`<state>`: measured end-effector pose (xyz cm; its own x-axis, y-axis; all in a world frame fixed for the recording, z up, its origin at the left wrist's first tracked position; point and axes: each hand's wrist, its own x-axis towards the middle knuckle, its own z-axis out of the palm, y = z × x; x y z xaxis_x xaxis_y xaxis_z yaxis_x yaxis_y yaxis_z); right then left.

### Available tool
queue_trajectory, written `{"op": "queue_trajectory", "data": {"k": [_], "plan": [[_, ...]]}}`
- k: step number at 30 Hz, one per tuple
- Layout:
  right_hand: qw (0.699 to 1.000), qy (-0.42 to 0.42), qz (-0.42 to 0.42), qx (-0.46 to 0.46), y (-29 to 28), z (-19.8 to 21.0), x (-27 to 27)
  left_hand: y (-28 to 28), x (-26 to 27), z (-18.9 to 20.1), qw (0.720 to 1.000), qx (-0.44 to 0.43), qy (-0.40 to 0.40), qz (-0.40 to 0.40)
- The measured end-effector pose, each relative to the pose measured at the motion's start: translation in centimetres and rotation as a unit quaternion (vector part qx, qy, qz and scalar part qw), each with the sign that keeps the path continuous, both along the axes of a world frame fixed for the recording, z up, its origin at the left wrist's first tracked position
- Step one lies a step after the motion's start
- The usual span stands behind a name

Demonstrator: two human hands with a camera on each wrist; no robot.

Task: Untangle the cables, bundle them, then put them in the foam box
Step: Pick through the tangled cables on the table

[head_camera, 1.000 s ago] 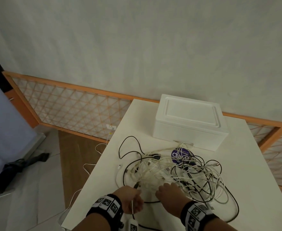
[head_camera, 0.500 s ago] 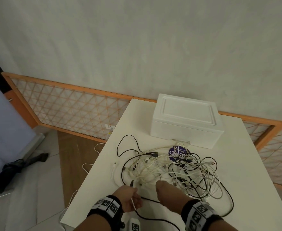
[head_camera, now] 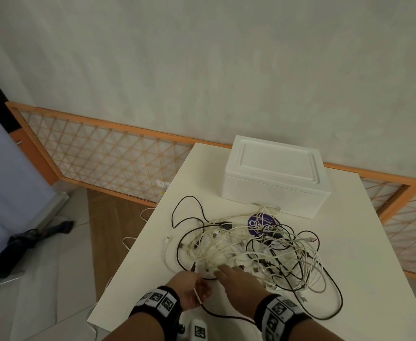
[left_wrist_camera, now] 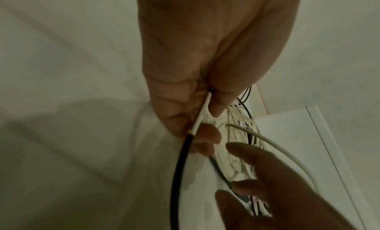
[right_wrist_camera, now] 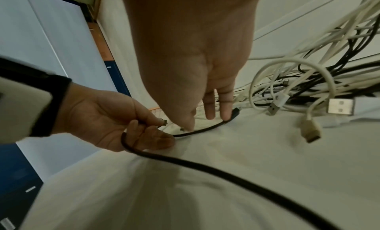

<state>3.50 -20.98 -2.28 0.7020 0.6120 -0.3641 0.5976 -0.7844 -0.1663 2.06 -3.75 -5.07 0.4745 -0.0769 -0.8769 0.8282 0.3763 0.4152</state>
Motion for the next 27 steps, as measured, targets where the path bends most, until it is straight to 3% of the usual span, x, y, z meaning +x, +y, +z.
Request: {"op": "queue_trajectory", "data": {"k": [6, 12, 17, 21, 23, 24, 27], "plan": [[0.994, -0.018, 0.008, -0.109, -0.2, -0.1, 0.6, 0.4, 0.1, -0.2, 1.000, 0.021, 0.007, -0.004], [0.983, -0.057, 0.108, -0.135, 0.4, 1.2, 0.3, 0.4, 0.4, 0.0, 0.999, 0.027, -0.023, 0.034], [0.993, 0.077, 0.013, -0.089, -0.7, 3.1, 0.1, 1.6, 2.1, 1.8, 0.988, 0.014, -0.046, 0.149], [0.972, 0.131, 0.072, -0.181, -4.6, 6.0, -0.2, 2.3, 3.9, 3.5, 0.979, -0.021, -0.076, 0.190], [0.978, 0.060, 0.120, -0.160, -7.5, 5.3, -0.6, 1.9, 4.8, 4.0, 0.974, -0.054, -0.086, 0.203], [0.989, -0.038, 0.100, -0.099, -9.7, 4.5, -0.2, 1.7, 5.2, 4.1, 0.974, -0.063, -0.095, 0.197], [0.983, -0.101, 0.056, -0.145, -12.7, 5.5, 0.2, 1.0, 6.1, 4.9, 0.972, -0.083, -0.143, 0.168]]}}
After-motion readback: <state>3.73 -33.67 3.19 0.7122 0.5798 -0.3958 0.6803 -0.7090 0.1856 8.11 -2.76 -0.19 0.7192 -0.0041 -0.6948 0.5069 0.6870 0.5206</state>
